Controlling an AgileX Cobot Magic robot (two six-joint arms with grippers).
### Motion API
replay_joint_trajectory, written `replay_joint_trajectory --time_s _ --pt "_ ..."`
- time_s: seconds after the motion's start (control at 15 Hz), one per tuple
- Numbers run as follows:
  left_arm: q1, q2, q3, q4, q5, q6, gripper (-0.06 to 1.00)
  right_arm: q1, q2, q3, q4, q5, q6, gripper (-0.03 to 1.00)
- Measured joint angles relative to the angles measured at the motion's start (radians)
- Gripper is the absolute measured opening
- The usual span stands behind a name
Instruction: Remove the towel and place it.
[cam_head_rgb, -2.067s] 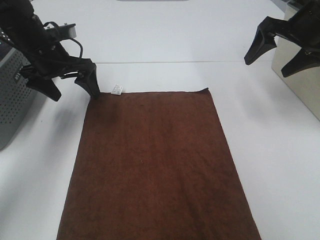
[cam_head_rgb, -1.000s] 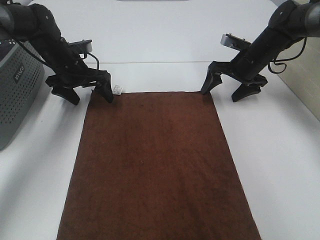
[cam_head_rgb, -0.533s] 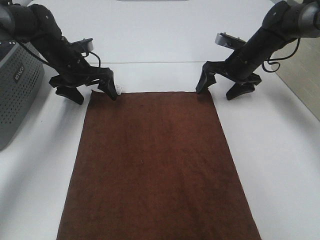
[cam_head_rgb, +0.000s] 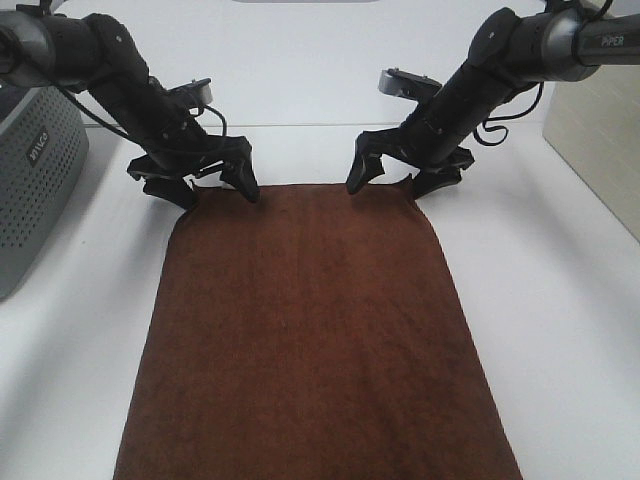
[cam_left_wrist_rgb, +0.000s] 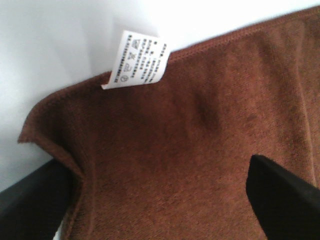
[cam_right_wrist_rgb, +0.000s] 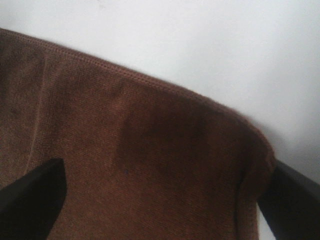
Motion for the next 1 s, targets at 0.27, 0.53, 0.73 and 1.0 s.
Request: replay_joint_trajectory --time_s 0.27,0.53,0.73,1.0 --pt "0.000 0.007 0.000 0.002 0.001 0.000 0.62 0.000 0.000 0.000 -0.026 -0.007 0.008 0.85" --pt "0.000 0.014 0.000 0.023 0.004 0.000 0.32 0.000 0.006 0.001 -0.050 -0.008 0.010 0.59" --pt "0.000 0.014 0.000 0.080 0.004 0.000 0.17 0.000 0.013 0.001 -0.060 -0.023 0.010 0.39" --pt "-0.001 0.012 0.000 0.144 0.004 0.011 0.01 0.000 0.015 0.004 -0.090 -0.055 0.010 0.01"
